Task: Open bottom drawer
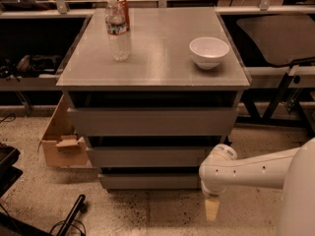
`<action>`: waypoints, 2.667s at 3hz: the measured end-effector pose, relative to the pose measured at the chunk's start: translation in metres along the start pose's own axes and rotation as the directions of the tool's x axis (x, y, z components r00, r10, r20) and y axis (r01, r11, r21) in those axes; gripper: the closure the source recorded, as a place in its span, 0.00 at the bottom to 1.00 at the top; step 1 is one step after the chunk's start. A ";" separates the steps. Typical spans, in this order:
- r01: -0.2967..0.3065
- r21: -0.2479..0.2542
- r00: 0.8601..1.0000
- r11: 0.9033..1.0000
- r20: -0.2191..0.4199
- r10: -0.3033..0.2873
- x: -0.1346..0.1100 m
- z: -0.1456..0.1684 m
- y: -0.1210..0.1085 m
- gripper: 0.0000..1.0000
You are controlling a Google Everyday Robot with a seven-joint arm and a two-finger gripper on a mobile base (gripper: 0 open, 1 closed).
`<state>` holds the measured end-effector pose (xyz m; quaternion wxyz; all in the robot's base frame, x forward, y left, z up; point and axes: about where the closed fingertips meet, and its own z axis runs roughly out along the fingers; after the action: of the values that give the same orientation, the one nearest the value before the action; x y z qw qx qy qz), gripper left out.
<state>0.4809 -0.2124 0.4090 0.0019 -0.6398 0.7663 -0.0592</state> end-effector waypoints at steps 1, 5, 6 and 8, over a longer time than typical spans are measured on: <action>0.014 0.014 0.997 1.000 0.081 -0.015 -0.017 0.027 -0.013 0.00; 0.100 0.090 0.983 0.991 0.146 -0.113 -0.094 0.149 -0.062 0.00; 0.084 0.064 0.980 0.994 0.176 -0.094 -0.097 0.173 -0.063 0.00; 0.068 0.048 0.977 0.997 0.199 -0.076 -0.096 0.193 -0.080 0.00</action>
Offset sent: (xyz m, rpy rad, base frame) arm 0.0731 0.0596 -0.0954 0.2379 -0.1280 0.1260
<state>0.5914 -0.1493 0.2175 0.0903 -0.6697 0.7370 -0.0102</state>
